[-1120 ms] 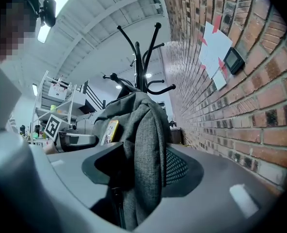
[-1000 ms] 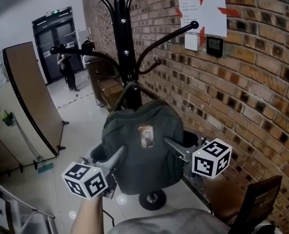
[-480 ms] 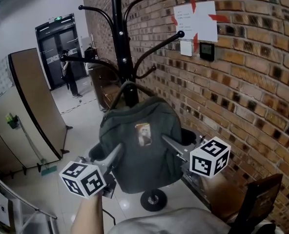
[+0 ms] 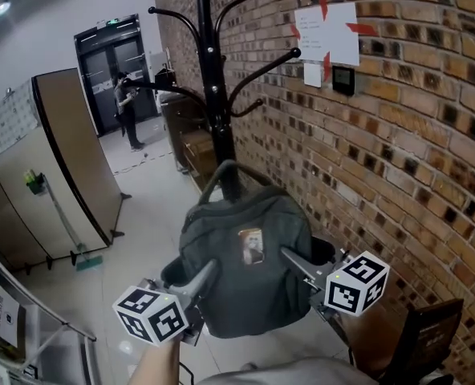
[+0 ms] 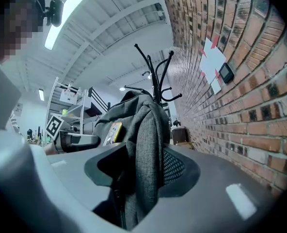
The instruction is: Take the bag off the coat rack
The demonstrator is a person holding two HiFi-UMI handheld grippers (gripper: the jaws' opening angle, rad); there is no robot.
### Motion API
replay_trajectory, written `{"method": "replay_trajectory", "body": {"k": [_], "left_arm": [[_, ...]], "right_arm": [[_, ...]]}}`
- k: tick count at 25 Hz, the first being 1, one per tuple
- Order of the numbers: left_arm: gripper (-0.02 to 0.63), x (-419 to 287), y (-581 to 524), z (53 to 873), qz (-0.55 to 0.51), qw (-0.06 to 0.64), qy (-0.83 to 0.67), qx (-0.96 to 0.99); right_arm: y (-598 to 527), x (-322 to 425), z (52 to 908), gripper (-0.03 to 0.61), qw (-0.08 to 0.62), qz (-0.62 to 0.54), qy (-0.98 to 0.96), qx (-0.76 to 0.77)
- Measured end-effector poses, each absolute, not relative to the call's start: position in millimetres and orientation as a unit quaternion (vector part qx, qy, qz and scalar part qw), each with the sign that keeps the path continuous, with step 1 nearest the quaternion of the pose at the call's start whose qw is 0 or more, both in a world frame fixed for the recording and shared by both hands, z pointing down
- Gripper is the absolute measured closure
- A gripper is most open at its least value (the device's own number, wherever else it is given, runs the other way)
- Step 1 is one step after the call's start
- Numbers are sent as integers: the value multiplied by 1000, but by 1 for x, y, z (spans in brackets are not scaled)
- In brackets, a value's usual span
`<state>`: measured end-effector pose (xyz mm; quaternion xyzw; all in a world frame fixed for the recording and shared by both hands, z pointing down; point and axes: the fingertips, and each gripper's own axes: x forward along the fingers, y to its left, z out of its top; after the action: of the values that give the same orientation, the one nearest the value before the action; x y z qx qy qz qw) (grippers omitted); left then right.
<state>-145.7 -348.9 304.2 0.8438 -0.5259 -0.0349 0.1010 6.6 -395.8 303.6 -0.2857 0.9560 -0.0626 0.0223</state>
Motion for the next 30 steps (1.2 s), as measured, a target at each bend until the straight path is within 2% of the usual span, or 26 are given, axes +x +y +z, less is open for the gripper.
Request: {"method": "replay_trajectory", "body": {"k": [8, 30], "left_arm": [[364, -133, -291, 345, -41, 130, -531, 836], [368, -124, -73, 363, -28, 163, -507, 846]], "right_arm": [[-338, 19, 342, 387, 11, -82, 957, -279], [-111, 33, 365, 379, 12, -120, 948, -295]]}}
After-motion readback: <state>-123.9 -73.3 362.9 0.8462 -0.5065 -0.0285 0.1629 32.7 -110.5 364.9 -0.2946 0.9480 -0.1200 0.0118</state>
